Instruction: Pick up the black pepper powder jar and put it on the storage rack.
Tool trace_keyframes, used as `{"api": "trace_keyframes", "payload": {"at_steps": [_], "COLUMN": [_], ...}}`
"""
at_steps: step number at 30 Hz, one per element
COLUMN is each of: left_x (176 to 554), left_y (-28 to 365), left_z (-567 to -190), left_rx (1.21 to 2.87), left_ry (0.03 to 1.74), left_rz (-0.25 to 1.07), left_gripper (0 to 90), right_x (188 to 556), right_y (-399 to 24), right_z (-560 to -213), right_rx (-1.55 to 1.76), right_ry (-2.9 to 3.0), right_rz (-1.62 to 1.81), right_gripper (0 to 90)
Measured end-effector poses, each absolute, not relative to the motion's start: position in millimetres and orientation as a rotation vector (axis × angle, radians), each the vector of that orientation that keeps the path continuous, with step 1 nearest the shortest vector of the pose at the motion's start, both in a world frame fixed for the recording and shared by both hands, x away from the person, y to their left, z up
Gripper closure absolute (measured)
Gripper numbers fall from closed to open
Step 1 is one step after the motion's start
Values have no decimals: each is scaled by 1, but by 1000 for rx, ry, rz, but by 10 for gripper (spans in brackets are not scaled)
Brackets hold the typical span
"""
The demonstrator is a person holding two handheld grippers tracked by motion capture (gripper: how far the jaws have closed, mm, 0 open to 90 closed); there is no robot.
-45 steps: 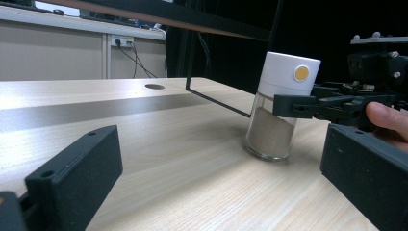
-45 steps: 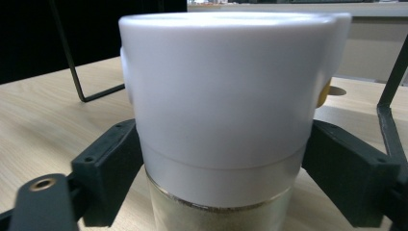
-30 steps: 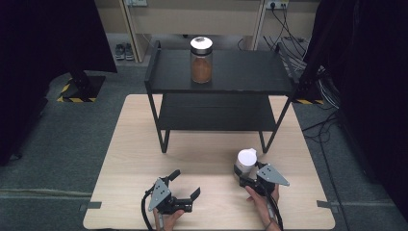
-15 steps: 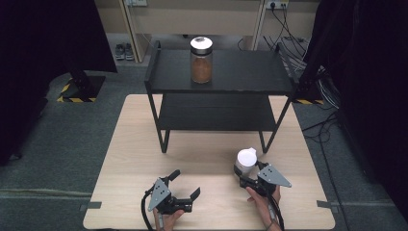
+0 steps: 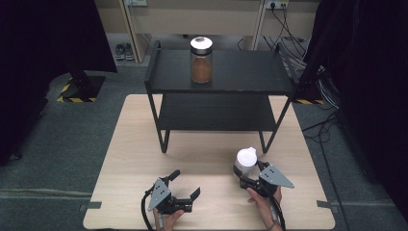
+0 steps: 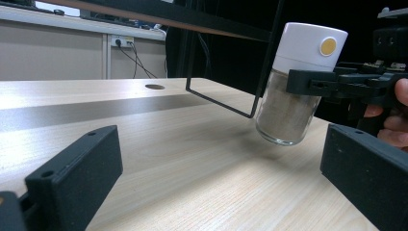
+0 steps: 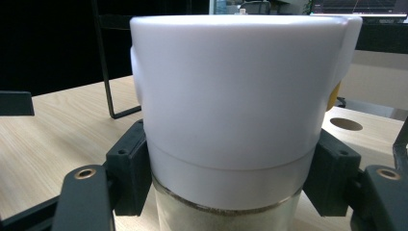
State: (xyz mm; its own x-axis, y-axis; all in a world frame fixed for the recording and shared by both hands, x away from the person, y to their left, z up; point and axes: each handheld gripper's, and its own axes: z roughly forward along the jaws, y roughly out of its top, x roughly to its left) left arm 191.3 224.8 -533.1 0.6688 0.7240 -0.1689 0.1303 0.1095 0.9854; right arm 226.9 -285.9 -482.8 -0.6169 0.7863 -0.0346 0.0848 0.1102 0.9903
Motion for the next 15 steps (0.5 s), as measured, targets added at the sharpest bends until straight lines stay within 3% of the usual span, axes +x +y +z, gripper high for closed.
{"api": "trace_keyframes", "payload": {"at_steps": [15], "left_x": [191], "left_y": [225], "left_z": [-533], "left_rx": [1421], "left_ry": [768], "left_rz": [506], "left_gripper": [5], "right_x": [225], "right_y": [-290], "right_z": [-475], "right_rx": [817], "right_ry": [1806], "right_rz": [1584], "right_gripper": [307]}}
